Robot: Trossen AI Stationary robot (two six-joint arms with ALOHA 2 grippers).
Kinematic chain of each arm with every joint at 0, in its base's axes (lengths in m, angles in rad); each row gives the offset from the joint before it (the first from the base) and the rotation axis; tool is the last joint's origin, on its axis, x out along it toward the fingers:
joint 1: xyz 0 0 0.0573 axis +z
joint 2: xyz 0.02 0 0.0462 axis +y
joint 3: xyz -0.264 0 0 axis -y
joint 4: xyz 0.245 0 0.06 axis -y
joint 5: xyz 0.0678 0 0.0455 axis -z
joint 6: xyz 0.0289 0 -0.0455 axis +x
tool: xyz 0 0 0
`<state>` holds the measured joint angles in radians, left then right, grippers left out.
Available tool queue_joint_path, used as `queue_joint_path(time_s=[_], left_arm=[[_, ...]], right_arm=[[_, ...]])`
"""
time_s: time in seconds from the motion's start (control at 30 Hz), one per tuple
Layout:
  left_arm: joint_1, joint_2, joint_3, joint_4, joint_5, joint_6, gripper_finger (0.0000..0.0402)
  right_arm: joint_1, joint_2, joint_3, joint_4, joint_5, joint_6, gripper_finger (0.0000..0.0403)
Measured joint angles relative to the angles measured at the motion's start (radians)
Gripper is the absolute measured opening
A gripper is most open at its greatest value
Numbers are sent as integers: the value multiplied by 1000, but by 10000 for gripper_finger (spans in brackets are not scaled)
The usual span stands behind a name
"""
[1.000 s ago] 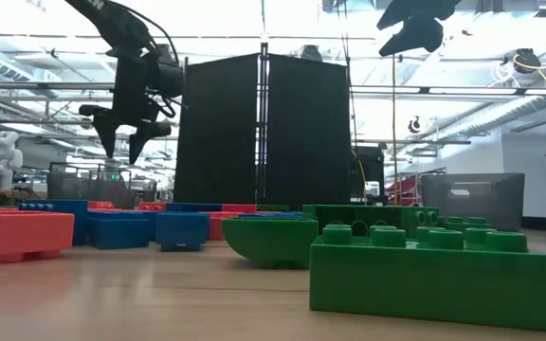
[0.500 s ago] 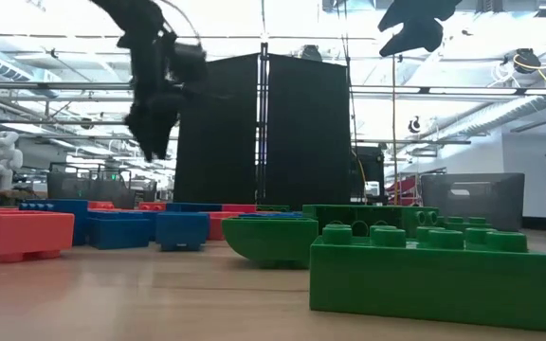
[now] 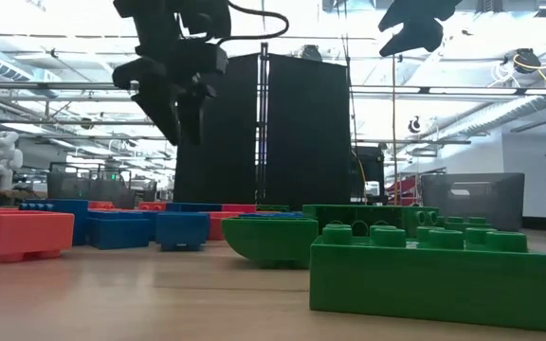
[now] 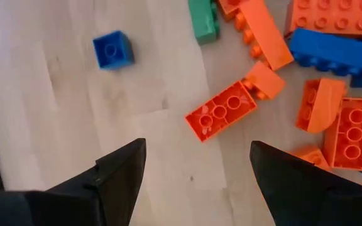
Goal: Sort blocks
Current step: Put the orange game piece into the top left black bin
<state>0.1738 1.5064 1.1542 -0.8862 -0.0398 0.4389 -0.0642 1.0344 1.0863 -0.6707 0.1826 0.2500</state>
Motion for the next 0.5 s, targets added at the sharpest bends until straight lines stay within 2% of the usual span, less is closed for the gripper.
queue_joint_path(time_s=[0.5], left_arm=[[-6,175,0,12,65,210,286]], right_arm=[[0,0,0,-10,-2,0,315]])
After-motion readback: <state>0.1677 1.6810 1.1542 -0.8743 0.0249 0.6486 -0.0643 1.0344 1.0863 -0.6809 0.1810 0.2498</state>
